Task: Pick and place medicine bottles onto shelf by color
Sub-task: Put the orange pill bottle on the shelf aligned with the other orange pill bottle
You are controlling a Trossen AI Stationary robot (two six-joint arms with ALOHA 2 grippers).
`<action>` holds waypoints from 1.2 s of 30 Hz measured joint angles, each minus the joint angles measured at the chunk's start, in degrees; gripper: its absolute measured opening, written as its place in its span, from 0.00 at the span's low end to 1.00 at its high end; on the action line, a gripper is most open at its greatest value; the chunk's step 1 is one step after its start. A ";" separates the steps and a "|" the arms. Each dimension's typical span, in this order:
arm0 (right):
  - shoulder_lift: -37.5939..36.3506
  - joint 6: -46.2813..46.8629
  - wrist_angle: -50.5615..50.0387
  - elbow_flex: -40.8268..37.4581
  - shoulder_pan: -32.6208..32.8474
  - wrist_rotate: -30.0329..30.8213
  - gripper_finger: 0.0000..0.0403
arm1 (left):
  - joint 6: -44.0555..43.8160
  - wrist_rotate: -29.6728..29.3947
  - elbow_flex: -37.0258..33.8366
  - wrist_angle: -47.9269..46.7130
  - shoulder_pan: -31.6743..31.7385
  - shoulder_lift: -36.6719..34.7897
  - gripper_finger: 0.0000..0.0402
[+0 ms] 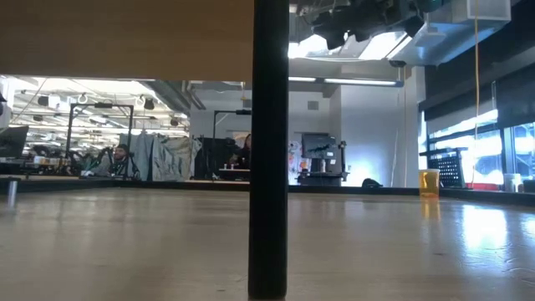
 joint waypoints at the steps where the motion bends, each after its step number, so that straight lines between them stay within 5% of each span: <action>1: 0.00 0.00 -0.02 0.00 0.32 0.00 0.53 | 0.94 -0.01 0.00 -1.10 0.01 0.00 0.56; 5: 0.00 5.62 2.51 -0.01 1.85 2.58 0.53 | 1.90 -1.40 0.00 -1.85 -0.01 0.00 0.56; 8: 0.01 24.81 6.54 -0.01 3.09 13.16 0.53 | 1.92 -1.62 0.00 -1.18 0.05 -0.02 0.56; 14: -0.02 47.61 5.15 -0.02 1.67 30.35 0.53 | 0.08 -2.97 0.00 2.71 0.05 -0.02 0.56; 20: -0.15 49.27 -7.54 4.90 -1.66 31.65 0.53 | -5.37 -8.73 0.00 11.29 0.50 -0.02 0.56; 28: 0.08 47.13 -36.45 19.86 -2.64 54.20 0.53 | -6.67 -10.73 -0.04 19.99 4.24 0.56 0.56; 36: 2.38 58.90 -52.18 22.05 -11.77 55.17 0.53 | -8.07 -11.20 -0.02 24.52 7.64 3.39 0.56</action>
